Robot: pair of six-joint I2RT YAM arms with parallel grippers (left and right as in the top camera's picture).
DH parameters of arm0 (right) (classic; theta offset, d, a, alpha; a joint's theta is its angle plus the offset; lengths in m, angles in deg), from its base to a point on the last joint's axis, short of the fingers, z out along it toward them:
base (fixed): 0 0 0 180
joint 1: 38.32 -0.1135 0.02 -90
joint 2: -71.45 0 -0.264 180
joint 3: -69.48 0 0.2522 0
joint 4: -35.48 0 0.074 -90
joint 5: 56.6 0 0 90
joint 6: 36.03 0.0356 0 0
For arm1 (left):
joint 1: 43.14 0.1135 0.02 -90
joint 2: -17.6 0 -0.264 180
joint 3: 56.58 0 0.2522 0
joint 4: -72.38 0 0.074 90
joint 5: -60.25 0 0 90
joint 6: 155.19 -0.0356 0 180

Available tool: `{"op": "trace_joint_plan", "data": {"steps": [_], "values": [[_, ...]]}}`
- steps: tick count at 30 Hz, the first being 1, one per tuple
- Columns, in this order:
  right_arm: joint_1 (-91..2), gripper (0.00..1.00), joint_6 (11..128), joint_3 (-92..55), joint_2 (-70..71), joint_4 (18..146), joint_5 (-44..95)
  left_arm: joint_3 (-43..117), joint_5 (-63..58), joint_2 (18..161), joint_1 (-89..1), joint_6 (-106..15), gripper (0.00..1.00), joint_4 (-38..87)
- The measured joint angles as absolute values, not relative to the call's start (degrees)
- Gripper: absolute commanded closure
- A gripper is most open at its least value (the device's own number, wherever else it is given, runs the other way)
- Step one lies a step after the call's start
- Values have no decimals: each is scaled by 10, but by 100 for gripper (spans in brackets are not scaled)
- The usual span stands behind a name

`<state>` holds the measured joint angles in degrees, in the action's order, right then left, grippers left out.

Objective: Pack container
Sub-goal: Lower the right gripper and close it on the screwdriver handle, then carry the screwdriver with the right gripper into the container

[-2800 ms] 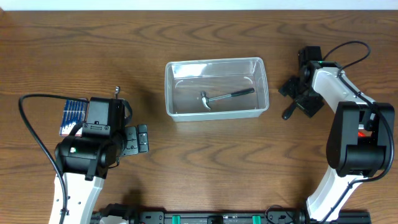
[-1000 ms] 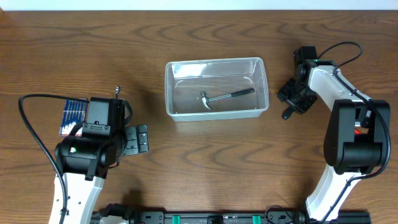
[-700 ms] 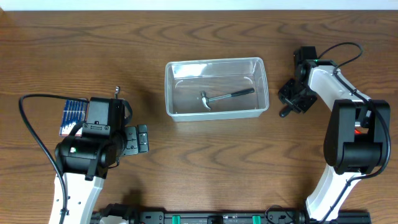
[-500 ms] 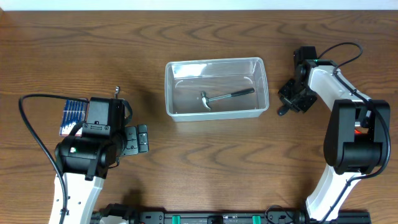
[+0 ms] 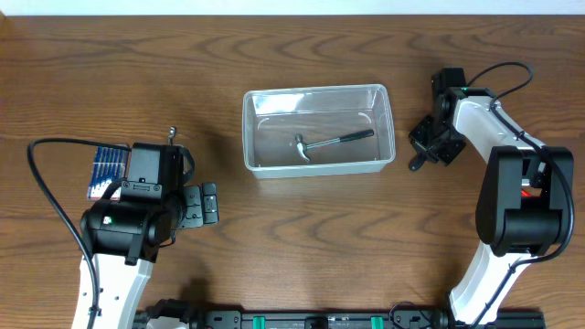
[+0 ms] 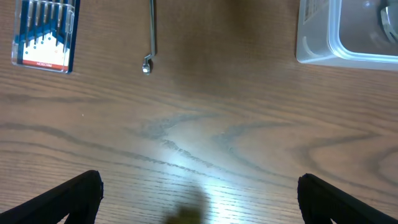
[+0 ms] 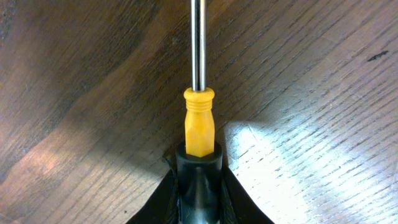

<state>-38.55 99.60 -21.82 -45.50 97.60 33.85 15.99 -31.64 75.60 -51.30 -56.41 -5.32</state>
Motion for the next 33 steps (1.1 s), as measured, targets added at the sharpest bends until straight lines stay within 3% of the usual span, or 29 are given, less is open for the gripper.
{"op": "trace_joint_plan", "data": {"steps": [4, 22, 28, 33], "values": [[-385, 99, 996, -218, -455, 976, 338, 160, -316, 756, -513, -564, 2, -55], [-385, 99, 971, -219, -449, 985, 337, 160, -316, 756, -513, -564, 1, -55], [-386, 99, 907, -224, -383, 991, 333, 160, -316, 756, -513, -564, 2, -55], [-390, 99, 767, -272, -269, 975, 306, 160, -316, 756, -513, -564, 2, -55]]}}
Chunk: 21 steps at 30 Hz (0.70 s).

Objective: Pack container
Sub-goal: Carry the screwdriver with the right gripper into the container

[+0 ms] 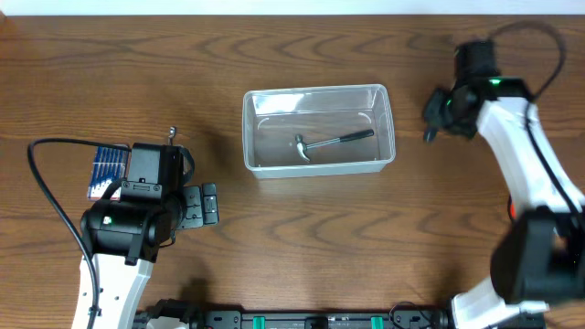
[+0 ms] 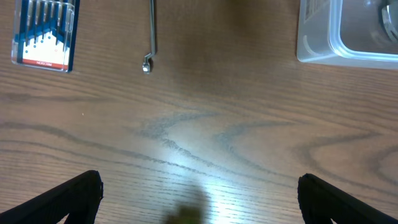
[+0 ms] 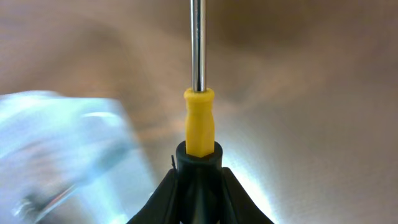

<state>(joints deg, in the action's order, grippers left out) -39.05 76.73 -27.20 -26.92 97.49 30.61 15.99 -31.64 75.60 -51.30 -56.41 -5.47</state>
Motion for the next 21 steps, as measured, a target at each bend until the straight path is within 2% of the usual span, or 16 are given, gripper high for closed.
{"op": "trace_joint_plan", "data": {"steps": [6, 9, 21], "values": [[-450, 99, 457, -333, -181, 1018, 211, 160, -316, 756, -513, -564, 2, -55], [-500, 99, 340, -336, -174, 1026, 194, 160, -316, 756, -513, -564, 2, -55], [-630, 99, 87, -336, -236, 1020, 226, 160, -316, 756, -513, -564, 2, -55]]}}
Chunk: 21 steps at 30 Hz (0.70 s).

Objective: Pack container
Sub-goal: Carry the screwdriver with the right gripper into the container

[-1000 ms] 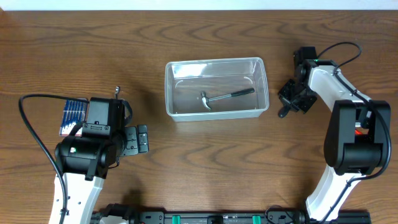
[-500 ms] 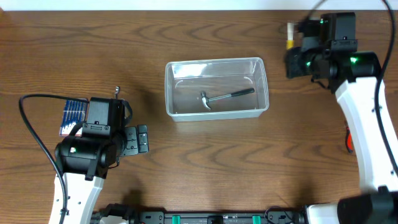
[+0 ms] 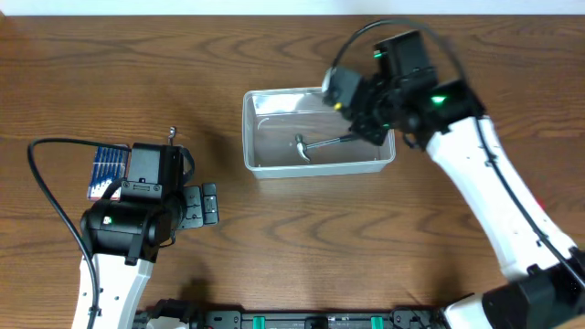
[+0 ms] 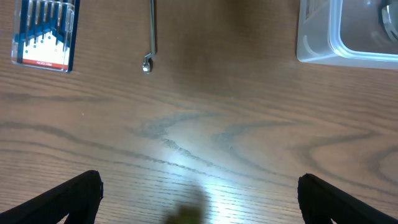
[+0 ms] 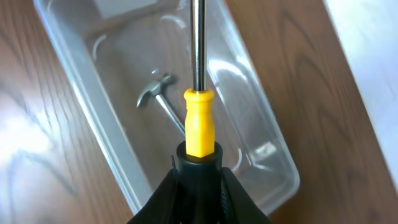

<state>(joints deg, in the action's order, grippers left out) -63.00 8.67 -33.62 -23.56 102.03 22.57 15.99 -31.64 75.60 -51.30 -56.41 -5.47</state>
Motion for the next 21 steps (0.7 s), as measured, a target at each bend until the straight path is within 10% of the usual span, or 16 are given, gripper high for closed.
{"op": "trace_joint_plan", "data": {"steps": [21], "values": [[-654, 99, 3, -336, -460, 978, 257, 160, -316, 756, -513, -560, 2, -55]]}}
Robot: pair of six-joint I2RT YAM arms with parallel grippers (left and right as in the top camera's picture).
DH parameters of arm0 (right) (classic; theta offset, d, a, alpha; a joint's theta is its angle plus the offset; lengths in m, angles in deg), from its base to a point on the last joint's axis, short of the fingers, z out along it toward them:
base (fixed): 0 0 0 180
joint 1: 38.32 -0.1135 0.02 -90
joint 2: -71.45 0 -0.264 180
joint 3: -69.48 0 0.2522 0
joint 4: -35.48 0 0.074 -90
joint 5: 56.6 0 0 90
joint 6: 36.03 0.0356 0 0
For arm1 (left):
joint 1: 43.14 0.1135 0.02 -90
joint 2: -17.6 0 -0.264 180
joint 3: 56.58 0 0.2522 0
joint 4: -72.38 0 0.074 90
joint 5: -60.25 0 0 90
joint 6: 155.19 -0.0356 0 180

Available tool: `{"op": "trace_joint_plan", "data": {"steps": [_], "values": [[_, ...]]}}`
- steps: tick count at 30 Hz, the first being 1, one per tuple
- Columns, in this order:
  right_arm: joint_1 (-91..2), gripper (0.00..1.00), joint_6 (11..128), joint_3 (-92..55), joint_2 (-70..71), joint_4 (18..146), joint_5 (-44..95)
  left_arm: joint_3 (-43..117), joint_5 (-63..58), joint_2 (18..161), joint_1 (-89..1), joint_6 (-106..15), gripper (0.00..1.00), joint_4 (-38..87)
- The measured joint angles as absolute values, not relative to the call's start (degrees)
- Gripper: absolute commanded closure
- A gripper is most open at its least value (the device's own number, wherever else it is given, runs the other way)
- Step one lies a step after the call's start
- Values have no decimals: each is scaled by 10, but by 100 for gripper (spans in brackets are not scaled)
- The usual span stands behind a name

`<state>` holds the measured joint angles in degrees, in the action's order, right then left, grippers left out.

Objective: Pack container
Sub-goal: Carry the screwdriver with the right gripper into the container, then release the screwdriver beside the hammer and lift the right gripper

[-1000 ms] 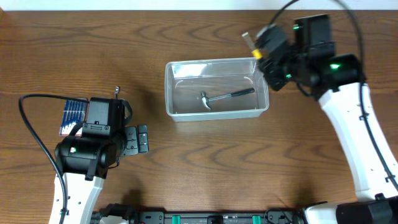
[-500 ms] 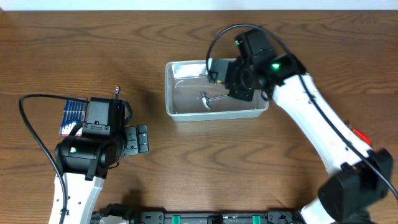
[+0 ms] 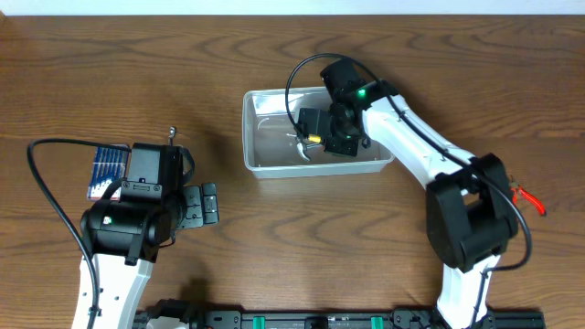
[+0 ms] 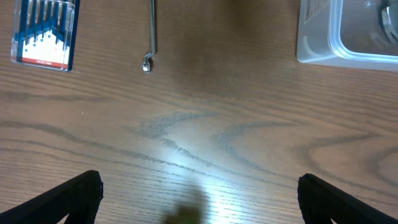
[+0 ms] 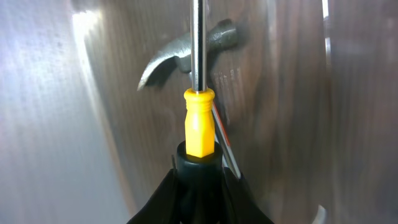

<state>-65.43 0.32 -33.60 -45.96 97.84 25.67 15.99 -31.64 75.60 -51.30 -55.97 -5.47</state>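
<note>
A clear plastic container (image 3: 251, 137) stands at the table's middle back, with a small hammer (image 5: 186, 46) lying in it. My right gripper (image 3: 331, 132) is low inside the container, shut on a screwdriver (image 5: 199, 121) with a yellow and black handle, whose steel shaft points out over the hammer's head. My left gripper (image 4: 199, 199) is open above bare wood at the left, its fingertips (image 4: 78, 193) far apart. A blue pack of bits (image 3: 108, 169) and a thin metal key (image 4: 151, 37) lie on the table ahead of it.
Red-handled pliers (image 3: 528, 198) lie at the right of the table. The container's corner (image 4: 323, 37) shows at the upper right of the left wrist view. Black rails run along the table's front edge (image 3: 320, 320).
My right gripper, with the screwdriver still in it, has gone from above the container's right part down into it, close over the hammer. The left arm is unmoved.
My right gripper was shut on the screwdriver low over the table, right of the container. Then it held it higher, still right of the container, then above the container, and now down inside it. The left gripper stayed open and still.
</note>
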Motion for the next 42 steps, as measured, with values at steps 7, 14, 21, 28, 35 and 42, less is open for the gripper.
{"op": "trace_joint_plan", "data": {"steps": [7, 14, 21, 28, 35, 42], "values": [[-654, 92, 1, -336, -482, 967, 258, 160, -316, 756, -513, -560, 2, -55], [-654, 74, 0, -336, -482, 968, 258, 160, -316, 756, -513, -560, 2, -55], [-654, 53, 1, -336, -482, 970, 258, 160, -316, 756, -513, -560, 2, -55], [-654, 44, 8, -336, -482, 970, 259, 160, -316, 756, -513, -560, 1, -55], [-654, 41, 32, -338, -482, 972, 259, 160, -316, 756, -513, -560, 2, -55], [-654, 13, 104, -409, -452, 1043, 259, 160, -316, 756, -513, -560, 1, -55]]}}
